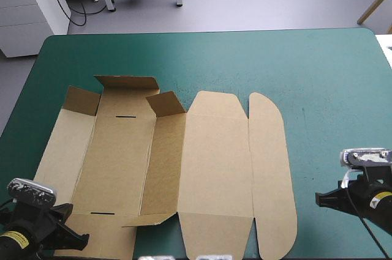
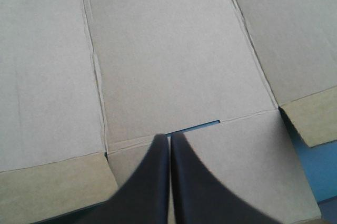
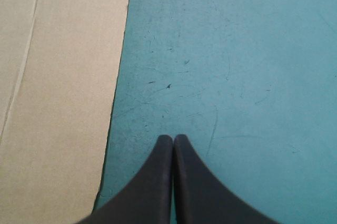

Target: Fold the box

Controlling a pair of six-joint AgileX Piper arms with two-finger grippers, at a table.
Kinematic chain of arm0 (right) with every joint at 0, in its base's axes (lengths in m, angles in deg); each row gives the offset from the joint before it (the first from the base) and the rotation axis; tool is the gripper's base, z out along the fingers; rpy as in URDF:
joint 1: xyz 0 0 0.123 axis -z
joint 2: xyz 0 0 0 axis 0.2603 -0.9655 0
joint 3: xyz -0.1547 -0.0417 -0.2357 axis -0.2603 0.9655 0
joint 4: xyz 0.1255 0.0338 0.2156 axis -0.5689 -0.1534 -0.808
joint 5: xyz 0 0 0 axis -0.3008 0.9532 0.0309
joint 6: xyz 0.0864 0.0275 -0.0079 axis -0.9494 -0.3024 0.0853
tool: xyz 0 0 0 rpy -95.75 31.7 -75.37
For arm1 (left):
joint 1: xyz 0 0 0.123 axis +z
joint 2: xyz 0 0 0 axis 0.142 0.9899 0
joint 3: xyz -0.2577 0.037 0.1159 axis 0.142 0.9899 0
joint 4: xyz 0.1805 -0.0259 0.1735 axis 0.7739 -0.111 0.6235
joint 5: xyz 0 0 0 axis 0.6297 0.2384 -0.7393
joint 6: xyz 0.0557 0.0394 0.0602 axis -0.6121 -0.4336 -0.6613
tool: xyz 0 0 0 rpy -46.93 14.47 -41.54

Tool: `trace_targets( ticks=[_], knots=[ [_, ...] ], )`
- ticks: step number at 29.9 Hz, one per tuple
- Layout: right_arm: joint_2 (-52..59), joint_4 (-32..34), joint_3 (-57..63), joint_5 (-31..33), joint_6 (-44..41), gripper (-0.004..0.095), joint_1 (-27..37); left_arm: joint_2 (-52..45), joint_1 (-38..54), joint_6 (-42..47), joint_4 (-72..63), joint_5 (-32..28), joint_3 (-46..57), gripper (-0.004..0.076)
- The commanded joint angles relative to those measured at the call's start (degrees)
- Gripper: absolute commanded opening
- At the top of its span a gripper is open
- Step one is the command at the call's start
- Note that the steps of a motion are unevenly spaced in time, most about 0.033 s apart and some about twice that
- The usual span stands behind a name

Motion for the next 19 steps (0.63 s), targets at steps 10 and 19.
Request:
trace_targets(
  ticks=[10,19],
  knots=[
    [5.49,-2.44,6.91,-11.15,1.55,-0.0019,0.46,6.02,0.13,1.13,-0.7,-4.51,-1.67,-0.001],
    [5.49,-2.44,7.05,-11.46,3.83,-0.0019,0.46,15.01,0.13,4.54,1.46,-12.82,-4.22,-0.001]
  ],
)
